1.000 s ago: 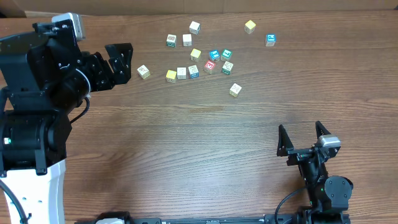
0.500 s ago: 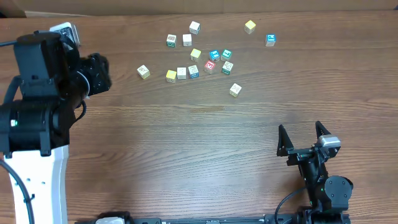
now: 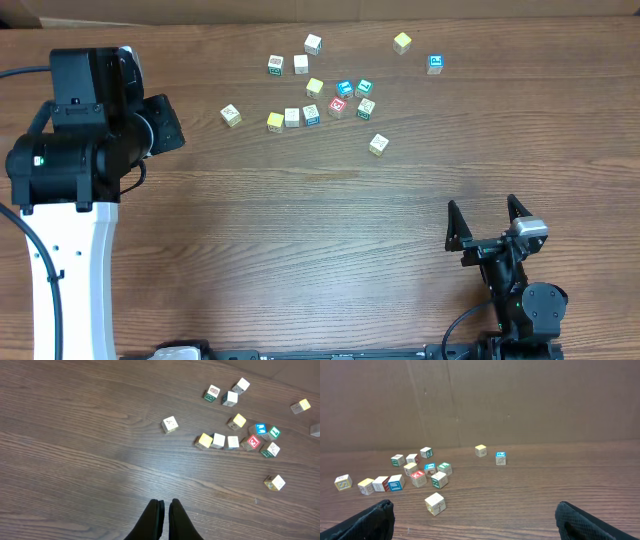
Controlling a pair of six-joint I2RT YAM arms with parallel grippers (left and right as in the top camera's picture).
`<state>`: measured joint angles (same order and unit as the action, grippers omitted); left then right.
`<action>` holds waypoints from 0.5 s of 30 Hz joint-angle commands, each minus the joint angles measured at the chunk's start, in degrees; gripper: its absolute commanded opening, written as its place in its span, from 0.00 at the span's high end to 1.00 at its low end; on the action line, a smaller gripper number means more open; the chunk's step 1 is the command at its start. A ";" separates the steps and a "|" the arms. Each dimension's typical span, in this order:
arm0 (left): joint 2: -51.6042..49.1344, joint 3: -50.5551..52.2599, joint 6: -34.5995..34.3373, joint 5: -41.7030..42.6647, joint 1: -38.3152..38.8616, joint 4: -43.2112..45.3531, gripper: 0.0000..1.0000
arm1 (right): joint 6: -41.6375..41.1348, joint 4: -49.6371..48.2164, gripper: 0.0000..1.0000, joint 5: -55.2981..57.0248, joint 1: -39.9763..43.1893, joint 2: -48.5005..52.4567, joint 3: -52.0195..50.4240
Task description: Form a circle
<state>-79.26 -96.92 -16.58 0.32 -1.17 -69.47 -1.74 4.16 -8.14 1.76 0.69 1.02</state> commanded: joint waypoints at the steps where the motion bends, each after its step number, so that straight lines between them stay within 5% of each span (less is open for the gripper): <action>1: -0.46 -1.49 -0.20 -0.26 -0.31 -0.20 0.94 | -0.35 -0.15 0.00 -0.11 -0.26 -0.50 -0.55; 15: -0.94 -1.49 -0.42 -0.26 -0.31 -3.26 0.87 | -0.35 -0.17 0.00 -0.09 -0.26 -0.50 -0.55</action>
<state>-79.64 -96.92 -16.58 0.34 -1.17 -72.38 -1.74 4.16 -8.14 1.78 0.69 1.02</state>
